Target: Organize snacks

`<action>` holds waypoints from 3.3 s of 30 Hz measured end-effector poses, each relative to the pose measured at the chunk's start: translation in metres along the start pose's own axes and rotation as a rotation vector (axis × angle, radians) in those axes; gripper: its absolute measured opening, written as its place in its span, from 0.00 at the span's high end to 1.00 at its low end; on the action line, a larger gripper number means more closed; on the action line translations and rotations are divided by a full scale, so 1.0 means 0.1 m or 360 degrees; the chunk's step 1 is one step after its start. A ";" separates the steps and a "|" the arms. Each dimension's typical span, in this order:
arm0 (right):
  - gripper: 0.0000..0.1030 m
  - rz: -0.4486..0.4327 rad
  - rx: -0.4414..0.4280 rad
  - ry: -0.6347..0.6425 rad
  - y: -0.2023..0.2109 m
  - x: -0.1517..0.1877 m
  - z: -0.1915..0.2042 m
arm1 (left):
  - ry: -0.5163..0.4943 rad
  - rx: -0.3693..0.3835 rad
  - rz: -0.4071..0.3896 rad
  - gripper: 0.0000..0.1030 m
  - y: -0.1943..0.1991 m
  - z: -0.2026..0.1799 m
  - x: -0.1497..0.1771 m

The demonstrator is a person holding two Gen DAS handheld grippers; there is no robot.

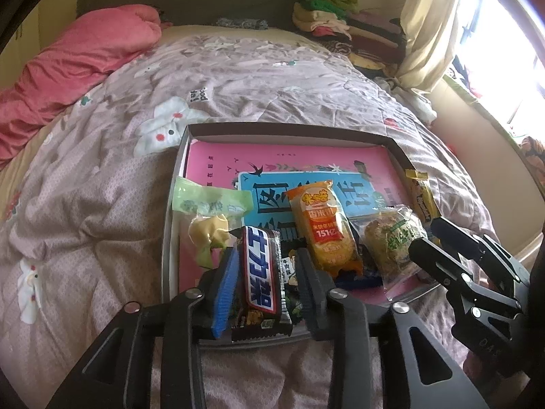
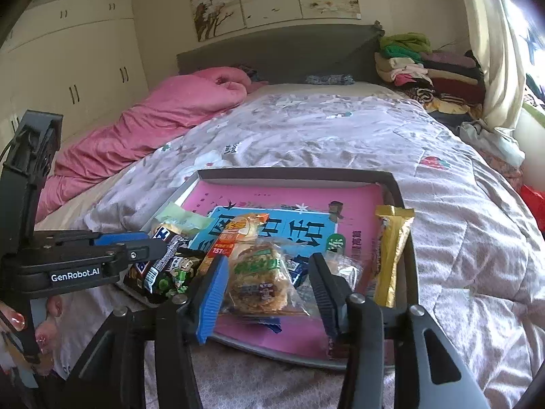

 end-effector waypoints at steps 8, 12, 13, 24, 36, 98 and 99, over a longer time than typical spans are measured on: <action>0.46 -0.0010 0.0052 -0.0032 0.07 0.02 -0.07 | -0.0008 -0.0001 -0.0016 0.57 0.06 -0.02 0.01; 0.43 -0.0028 0.0048 -0.0052 0.10 0.01 -0.09 | -0.0011 -0.0006 -0.0024 0.48 0.09 -0.02 0.01; 0.43 -0.0028 0.0053 -0.0057 0.10 0.01 -0.09 | -0.0012 -0.0002 -0.0021 0.47 0.10 -0.02 0.01; 0.31 -0.0023 0.0151 -0.0083 0.31 0.06 -0.15 | -0.0025 -0.0007 -0.0035 0.27 0.29 -0.05 0.10; 0.21 0.0105 0.0236 -0.0228 0.66 0.37 -0.05 | 0.0060 -0.0017 -0.0056 0.25 0.63 0.01 0.48; 0.12 0.0149 0.0263 -0.0237 1.07 0.68 0.23 | 0.0004 -0.0110 -0.0072 0.25 0.98 0.01 0.95; 0.12 0.0150 0.0264 -0.0237 1.07 0.68 0.23 | 0.0004 -0.0112 -0.0074 0.25 0.98 0.01 0.95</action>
Point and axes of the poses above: each gripper's, at about its wrist camera, not at the fingertips, and y roughly against the way its jaws point, z to its left, x to its underside, the point moved 7 cm from there along -y, roughly the way its jaws point, and after that the axes turned 15 degrees about y, right-handed, at the moved point
